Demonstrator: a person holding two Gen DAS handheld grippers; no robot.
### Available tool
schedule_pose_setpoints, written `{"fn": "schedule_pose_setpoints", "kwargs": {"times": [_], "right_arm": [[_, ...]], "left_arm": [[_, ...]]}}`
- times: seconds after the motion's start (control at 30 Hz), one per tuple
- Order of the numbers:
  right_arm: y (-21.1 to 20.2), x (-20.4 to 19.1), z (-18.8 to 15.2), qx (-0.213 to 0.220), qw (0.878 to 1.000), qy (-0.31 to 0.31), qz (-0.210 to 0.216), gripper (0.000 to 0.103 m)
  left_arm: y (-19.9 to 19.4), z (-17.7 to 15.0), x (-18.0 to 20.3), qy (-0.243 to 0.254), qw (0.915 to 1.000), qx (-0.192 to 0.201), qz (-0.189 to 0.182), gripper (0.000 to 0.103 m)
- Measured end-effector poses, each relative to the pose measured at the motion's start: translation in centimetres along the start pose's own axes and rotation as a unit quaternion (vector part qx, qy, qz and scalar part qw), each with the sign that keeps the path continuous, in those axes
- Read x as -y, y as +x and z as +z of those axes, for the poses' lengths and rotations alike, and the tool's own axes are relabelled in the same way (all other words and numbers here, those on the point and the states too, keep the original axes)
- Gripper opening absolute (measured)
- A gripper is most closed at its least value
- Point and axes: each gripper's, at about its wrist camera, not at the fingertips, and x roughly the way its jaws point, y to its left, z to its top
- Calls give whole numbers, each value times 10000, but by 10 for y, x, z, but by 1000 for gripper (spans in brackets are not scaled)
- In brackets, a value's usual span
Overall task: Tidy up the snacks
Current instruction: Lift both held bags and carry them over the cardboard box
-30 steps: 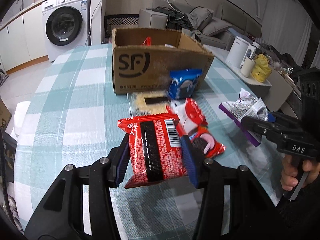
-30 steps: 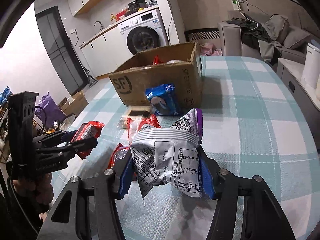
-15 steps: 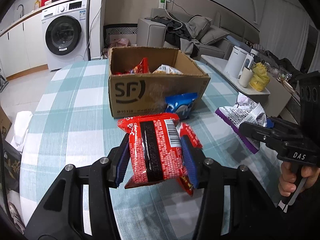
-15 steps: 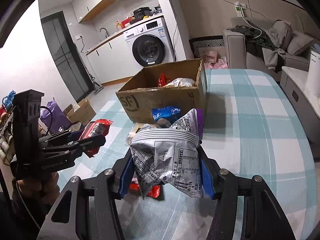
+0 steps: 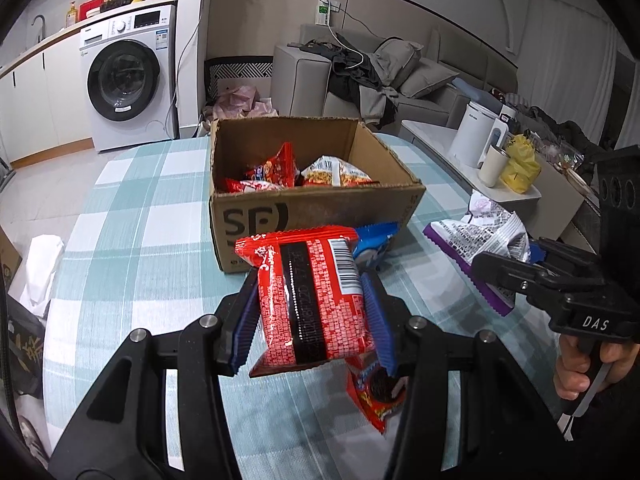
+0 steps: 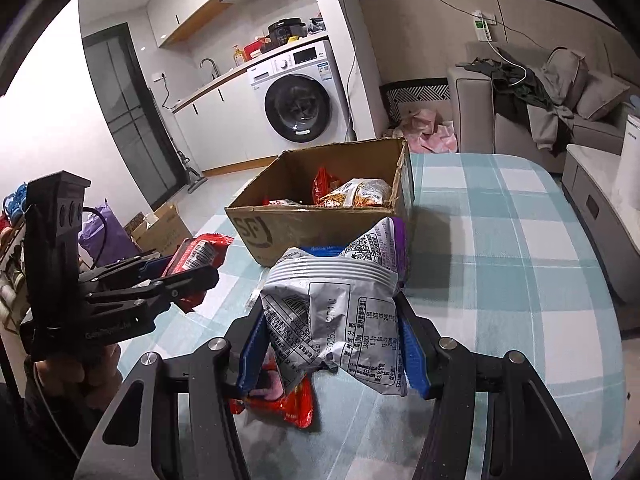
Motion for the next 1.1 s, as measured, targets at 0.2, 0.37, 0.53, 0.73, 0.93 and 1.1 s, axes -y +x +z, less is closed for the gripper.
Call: {"fn": "schedule_pose_setpoints", "kwargs": {"times": [0.2,0.37,0.53,0.73,0.93,1.1], "right_arm": [[8,4,16,34,10000,4,8,58],[13,3,28,102,9999,-7,33,58],[18,2,39,139,9999,-21,91,58],[24,2,52,176,9997,-63,149,58],[31,4,64,214,9996,-37,175,58],[37,4,71,206,9995,-41,214,58]], "left_arm": [[6,15,-4,37,10000,62,9,46],[10,26,-6,27,9999,113,4,46],[15,34,-8,30,9999,151,6,46],[20,47,-9,49,9997,221,30,46],[29,60,-13,108,9996,260,70,46],[39,75,-18,108,9994,317,100,46]]}}
